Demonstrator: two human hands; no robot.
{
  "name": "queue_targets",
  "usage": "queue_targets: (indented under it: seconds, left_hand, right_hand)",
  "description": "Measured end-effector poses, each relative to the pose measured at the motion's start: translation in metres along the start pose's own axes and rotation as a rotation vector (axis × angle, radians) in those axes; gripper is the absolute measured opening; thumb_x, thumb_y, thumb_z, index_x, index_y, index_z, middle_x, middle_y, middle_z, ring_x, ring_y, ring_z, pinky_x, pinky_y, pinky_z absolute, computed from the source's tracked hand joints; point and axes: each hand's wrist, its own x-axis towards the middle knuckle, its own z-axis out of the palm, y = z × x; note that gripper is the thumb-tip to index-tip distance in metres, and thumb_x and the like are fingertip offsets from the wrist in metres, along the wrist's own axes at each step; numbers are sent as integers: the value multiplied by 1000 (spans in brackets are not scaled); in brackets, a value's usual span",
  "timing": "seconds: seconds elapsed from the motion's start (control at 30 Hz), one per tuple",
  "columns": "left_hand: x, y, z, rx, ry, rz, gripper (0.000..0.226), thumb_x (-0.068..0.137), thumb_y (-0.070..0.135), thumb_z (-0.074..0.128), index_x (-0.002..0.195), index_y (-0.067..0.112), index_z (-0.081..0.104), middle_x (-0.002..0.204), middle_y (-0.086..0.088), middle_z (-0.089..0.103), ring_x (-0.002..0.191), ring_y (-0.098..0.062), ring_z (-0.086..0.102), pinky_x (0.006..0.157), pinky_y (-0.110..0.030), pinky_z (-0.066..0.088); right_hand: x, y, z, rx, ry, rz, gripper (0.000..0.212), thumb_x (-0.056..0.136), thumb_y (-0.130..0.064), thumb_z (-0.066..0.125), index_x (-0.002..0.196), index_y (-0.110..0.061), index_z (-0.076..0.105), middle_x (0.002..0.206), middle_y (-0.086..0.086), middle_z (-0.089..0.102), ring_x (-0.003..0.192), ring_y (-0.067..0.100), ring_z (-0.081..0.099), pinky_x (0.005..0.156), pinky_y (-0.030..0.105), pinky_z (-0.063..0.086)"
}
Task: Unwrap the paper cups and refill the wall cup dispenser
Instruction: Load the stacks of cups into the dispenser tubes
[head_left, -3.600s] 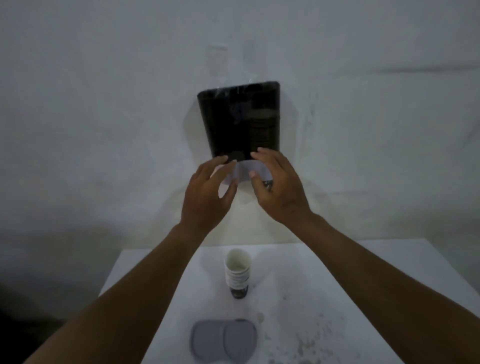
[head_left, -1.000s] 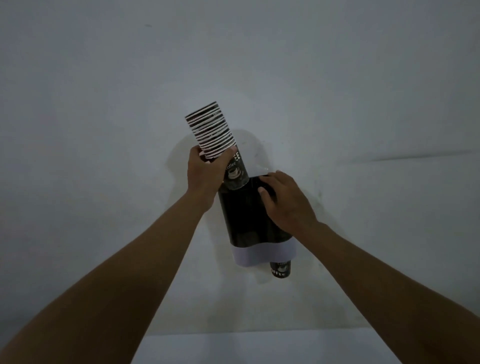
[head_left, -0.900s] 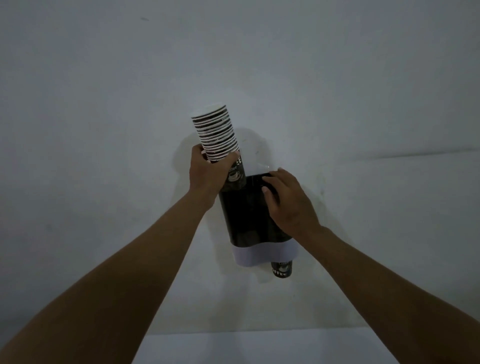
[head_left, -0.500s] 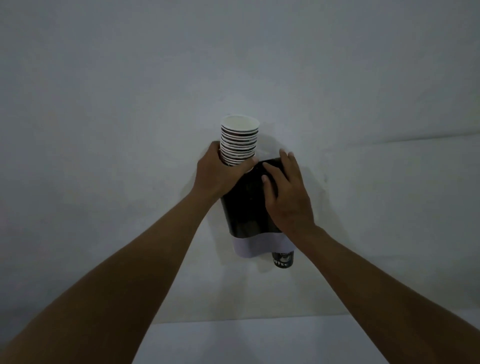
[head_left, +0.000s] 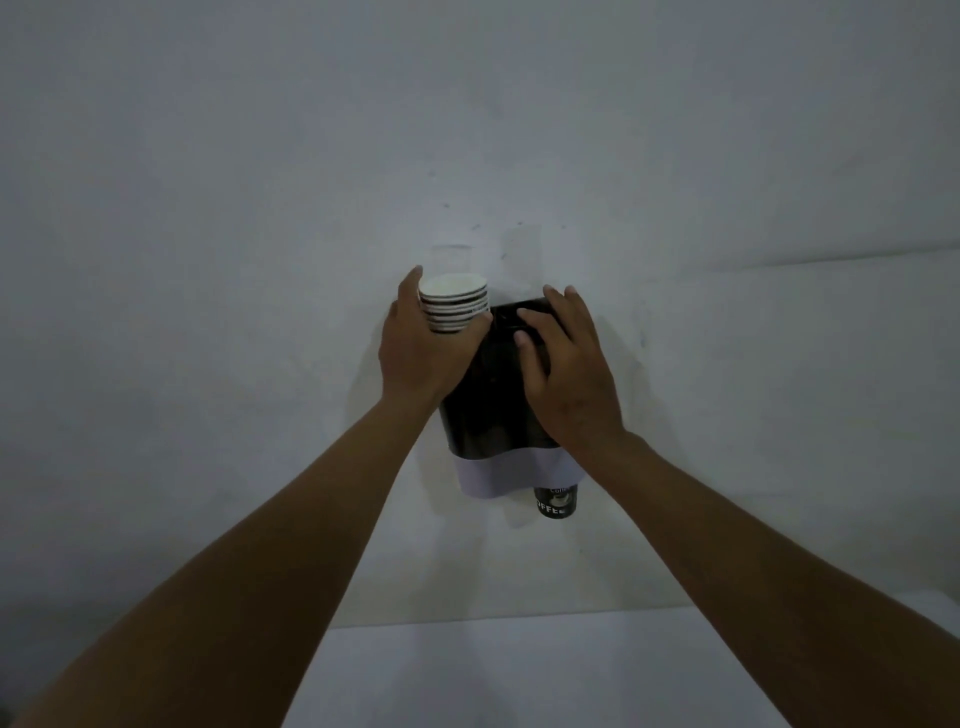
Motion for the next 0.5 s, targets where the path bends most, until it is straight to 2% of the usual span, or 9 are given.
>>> queue_targets:
  seconds: [0.1,0.2,0.3,0.37,0.4,0.5]
  left_hand:
    - [-4,-1,2,13,31,-14,85,72,56,77,143,27,40,118,1,58,109,-17,57,93,-32,49]
    - [-9,-2,4,19,41,18,65,78,54,73,133,27,51,118,1,57,108,-14,56,92,-30,49]
    - [-12,-3,5,92,52,101,38,82,55,64,107,27,69,109,4,66,105,-15,58,93,-34,50]
    - [-13,-3,4,117,49,135,34,84,54,60,97,25,73,102,5,69,103,-15,60,92,-34,51]
    - [-13,-3,3,112,48,138,36,85,54,60,99,24,73,104,4,69,104,-14,60,92,-33,51]
    - [-25,-5,0,72,58,122,47,87,50,63,122,18,63,123,1,62,112,-12,56,96,-27,47]
  right_hand:
    - [0,1,0,4,-3,-3,31,102,-23,50,129,-14,61,153,6,44,149,23,25,108,23,27]
    - [1,2,-1,2,-9,-1,31,102,-24,49,129,-14,61,152,6,44,150,22,24,108,21,26]
    - [1,2,-1,13,-6,-6,32,102,-23,49,129,-12,61,150,6,46,150,22,24,107,22,28]
    - [1,2,-2,17,-16,-10,32,101,-23,49,129,-11,60,149,6,46,150,23,23,108,23,28]
    - [2,2,-2,16,-30,-7,33,102,-23,49,131,-12,59,151,6,44,150,23,22,109,24,27]
    - [1,1,-6,11,-78,-7,39,102,-22,47,141,-14,51,160,6,30,153,22,13,111,23,21]
